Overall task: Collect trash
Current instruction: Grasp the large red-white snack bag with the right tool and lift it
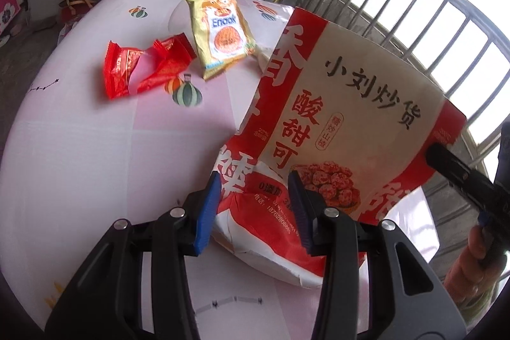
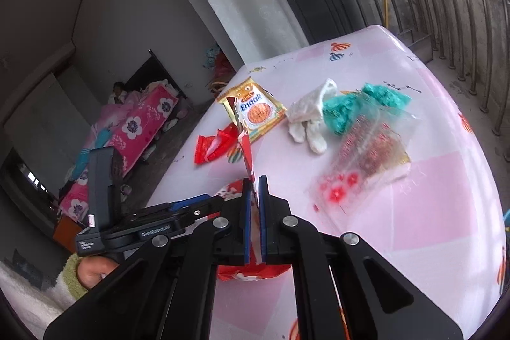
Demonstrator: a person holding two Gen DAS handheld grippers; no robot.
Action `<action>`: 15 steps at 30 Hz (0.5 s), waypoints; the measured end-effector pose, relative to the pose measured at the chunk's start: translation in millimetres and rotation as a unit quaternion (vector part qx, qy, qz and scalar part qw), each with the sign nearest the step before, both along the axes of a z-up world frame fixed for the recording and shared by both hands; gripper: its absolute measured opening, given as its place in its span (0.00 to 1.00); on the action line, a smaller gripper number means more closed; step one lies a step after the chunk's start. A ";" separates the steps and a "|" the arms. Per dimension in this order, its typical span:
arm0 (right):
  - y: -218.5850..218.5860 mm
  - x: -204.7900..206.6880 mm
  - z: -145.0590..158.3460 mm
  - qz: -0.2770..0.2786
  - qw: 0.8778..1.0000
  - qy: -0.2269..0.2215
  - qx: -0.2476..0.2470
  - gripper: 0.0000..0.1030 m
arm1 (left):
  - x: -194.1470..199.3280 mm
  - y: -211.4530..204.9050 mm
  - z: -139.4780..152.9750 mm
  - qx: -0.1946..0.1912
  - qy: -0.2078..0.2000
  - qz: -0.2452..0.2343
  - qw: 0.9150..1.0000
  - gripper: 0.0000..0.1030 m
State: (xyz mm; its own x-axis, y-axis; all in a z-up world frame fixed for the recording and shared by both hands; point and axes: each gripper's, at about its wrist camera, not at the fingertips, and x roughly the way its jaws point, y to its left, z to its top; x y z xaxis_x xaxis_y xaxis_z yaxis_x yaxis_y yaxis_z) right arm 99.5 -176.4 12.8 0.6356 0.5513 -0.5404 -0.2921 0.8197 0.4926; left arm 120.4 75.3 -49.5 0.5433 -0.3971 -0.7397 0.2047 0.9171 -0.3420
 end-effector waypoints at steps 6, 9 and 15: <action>-23.4 -20.2 -7.6 -0.026 0.999 0.017 -0.010 0.05 | -39.5 -18.5 2.7 0.022 0.011 -0.051 0.998 0.39; -36.5 -24.7 -12.1 -0.054 0.998 0.031 -0.020 0.08 | -57.0 -25.4 3.6 0.014 0.025 -0.075 0.997 0.39; -51.5 -20.4 -21.1 -0.106 0.991 0.066 -0.053 0.16 | -82.3 -34.3 11.2 -0.023 0.043 -0.130 0.990 0.41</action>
